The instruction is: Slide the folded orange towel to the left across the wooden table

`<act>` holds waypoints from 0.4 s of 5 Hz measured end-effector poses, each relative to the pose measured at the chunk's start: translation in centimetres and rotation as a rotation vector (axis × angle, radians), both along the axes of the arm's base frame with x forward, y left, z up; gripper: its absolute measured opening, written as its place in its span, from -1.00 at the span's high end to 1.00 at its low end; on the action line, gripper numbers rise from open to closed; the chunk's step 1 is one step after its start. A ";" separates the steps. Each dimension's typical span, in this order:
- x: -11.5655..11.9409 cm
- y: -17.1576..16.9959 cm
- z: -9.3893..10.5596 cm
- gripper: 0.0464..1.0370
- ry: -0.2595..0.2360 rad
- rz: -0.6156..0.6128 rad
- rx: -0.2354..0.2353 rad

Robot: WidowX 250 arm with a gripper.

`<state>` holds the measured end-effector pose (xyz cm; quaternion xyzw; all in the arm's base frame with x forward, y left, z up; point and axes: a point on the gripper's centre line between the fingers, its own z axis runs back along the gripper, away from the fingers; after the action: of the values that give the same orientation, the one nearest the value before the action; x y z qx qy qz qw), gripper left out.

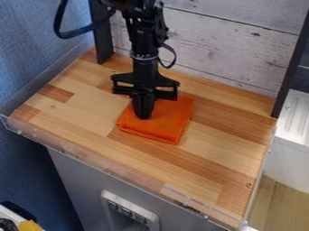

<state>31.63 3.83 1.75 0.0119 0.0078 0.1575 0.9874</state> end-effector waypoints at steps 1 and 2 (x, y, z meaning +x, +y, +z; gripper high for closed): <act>0.2 0.0 -0.1 0.97 -0.008 -0.004 -0.001; 0.2 0.4 -0.6 0.98 -0.012 -0.035 -0.015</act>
<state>31.86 4.24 1.15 0.0036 0.0030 0.1400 0.9901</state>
